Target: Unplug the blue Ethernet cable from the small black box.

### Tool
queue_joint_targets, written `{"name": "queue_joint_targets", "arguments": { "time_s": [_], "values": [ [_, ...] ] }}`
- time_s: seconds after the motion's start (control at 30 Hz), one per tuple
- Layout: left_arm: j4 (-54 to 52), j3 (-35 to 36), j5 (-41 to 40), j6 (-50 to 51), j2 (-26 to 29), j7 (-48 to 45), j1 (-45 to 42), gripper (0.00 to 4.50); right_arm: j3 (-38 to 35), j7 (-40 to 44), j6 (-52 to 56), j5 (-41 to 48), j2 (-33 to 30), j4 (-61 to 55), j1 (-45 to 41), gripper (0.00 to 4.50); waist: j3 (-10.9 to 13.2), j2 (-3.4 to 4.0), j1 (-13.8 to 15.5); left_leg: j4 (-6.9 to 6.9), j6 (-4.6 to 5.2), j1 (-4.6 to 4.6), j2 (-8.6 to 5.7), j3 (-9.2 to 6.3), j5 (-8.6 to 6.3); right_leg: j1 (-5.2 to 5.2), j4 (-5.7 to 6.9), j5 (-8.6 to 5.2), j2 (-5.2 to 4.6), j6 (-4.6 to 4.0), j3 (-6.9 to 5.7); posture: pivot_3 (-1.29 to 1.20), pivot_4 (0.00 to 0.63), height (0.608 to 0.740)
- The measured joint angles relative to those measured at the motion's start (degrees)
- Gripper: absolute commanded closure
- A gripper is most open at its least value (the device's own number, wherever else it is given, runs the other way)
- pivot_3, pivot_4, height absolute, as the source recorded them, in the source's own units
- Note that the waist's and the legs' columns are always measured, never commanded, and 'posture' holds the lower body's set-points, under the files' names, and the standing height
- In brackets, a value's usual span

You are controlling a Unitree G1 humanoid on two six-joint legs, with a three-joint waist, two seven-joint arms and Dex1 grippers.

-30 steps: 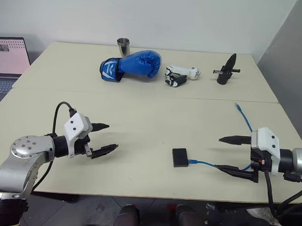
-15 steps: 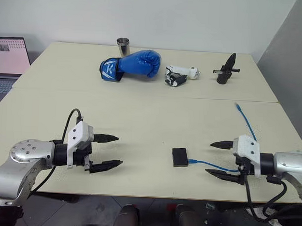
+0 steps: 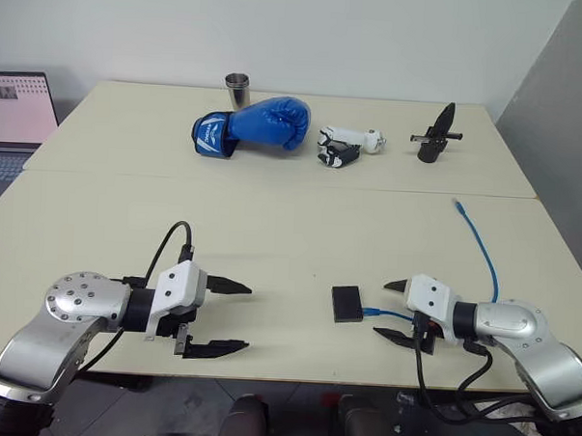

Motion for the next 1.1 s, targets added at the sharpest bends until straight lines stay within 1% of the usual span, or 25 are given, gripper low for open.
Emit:
{"name": "queue_joint_targets", "arguments": {
  "time_s": [0.07,0.17,0.3,0.37,0.4,0.53,0.57,0.63,0.67,0.83,0.9,1.0,1.07,1.1],
  "values": [
    [0.00,-0.37,0.08,-0.37,0.00,0.00,-0.02,0.00,0.30,-0.14,-0.01,-0.73,0.39,0.00,-0.39,0.12,0.00,0.00,-0.03,0.00,0.00,0.02,0.00,0.00,0.00,0.00,0.01,0.00,0.00,0.00,0.00,0.00,0.150,0.740],
    [0.08,-0.92,0.26,-0.57,-0.04,0.01,-0.13,0.00,0.99,-0.31,-0.04,-1.42,1.00,0.13,-0.99,0.63,0.00,0.00,-0.05,0.00,0.00,0.03,0.02,-0.01,0.00,0.00,0.02,0.00,0.02,0.00,0.00,0.00,0.150,0.740],
    [0.35,-1.08,0.57,-0.88,-0.20,0.04,-0.58,0.00,1.79,-0.21,-0.21,-2.12,1.24,1.04,-2.31,1.79,0.00,0.00,-0.04,0.02,0.00,0.02,0.01,0.00,0.00,0.00,0.02,0.00,0.02,0.00,0.01,0.00,0.150,0.740],
    [0.44,-1.13,0.77,-1.42,-0.27,0.04,-0.60,0.00,1.87,-0.16,-0.45,-2.36,1.23,1.59,-2.67,2.26,0.00,0.00,-0.01,0.02,0.00,0.02,0.01,-0.01,0.00,0.00,0.02,0.00,0.02,0.00,0.00,0.00,0.150,0.740],
    [0.56,-1.17,0.87,-1.70,-0.32,0.04,-0.60,0.00,2.09,-0.01,-0.89,-2.73,1.23,1.68,-2.75,2.59,0.00,0.00,-0.01,0.02,0.00,0.02,0.01,-0.01,0.00,0.00,0.02,0.00,0.02,0.00,0.00,0.00,0.150,0.740],
    [1.12,-1.44,1.06,-1.93,-0.55,0.10,-0.60,0.00,2.76,0.31,-2.54,-3.72,1.06,2.42,-3.18,3.54,0.00,0.00,-0.01,0.02,0.00,0.02,0.01,0.00,0.00,0.01,0.02,0.00,0.02,0.00,0.00,0.00,0.150,0.740],
    [1.38,-1.53,1.06,-1.93,-0.63,0.13,-0.60,0.00,2.98,0.43,-3.10,-4.04,1.00,2.55,-3.29,3.70,0.00,0.00,-0.02,0.02,0.00,0.02,0.01,-0.01,0.00,0.00,0.02,0.00,0.02,0.00,0.00,0.00,0.150,0.740],
    [1.99,-1.53,1.06,-1.93,-0.94,0.29,-0.60,0.00,3.54,0.97,-4.61,-5.22,0.82,2.91,-3.69,4.29,0.00,0.00,-0.01,0.02,0.00,0.02,0.01,0.00,0.00,0.00,0.02,0.00,0.02,0.00,0.00,0.00,0.150,0.740],
    [2.38,-1.53,1.06,-1.90,-1.02,0.41,-0.61,0.00,3.72,1.09,-5.26,-5.75,0.81,3.22,-4.11,4.48,0.00,0.00,-0.02,0.02,0.00,0.02,0.01,0.00,0.00,0.00,0.03,0.00,0.02,0.00,0.00,0.00,0.150,0.740],
    [4.37,-1.51,0.10,0.17,-2.34,2.22,-1.41,0.00,3.81,1.37,-7.91,-7.51,0.87,3.73,-5.15,4.49,0.00,0.00,-0.01,0.02,0.00,0.01,0.01,-0.01,0.00,0.00,0.03,0.00,0.02,0.00,-0.01,0.00,0.150,0.740],
    [6.57,-1.27,-1.10,3.91,-3.42,4.53,-3.57,0.00,3.84,1.29,-9.99,-8.37,0.96,4.22,-6.45,4.49,0.00,0.00,-0.02,0.04,0.01,0.01,0.01,-0.02,0.00,0.00,0.05,0.00,0.02,0.00,-0.02,0.00,0.150,0.740],
    [9.62,0.42,-4.22,10.44,-6.05,8.61,-8.08,0.00,3.83,-0.04,-15.07,-11.19,1.22,5.64,-10.19,4.49,0.00,0.00,-0.05,0.07,0.01,0.01,0.00,-0.04,0.01,0.00,0.07,0.01,0.03,0.01,-0.04,0.00,0.150,0.740],
    [10.64,2.19,-8.90,18.24,-8.19,12.32,-11.60,0.00,3.83,-1.86,-19.53,-13.72,1.96,7.10,-13.27,4.49,0.00,0.00,-0.06,0.07,0.01,0.00,0.00,-0.04,0.01,0.00,0.08,0.01,0.03,0.01,-0.05,0.00,0.150,0.740],
    [11.37,3.59,-12.73,23.62,-9.66,14.28,-13.67,0.00,3.88,-3.43,-22.61,-15.44,3.00,8.28,-15.16,4.49,0.00,0.00,-0.09,0.07,0.01,-0.01,0.01,-0.05,0.01,0.00,0.09,0.01,0.04,0.00,-0.05,0.00,0.150,0.740]
  ]
}}
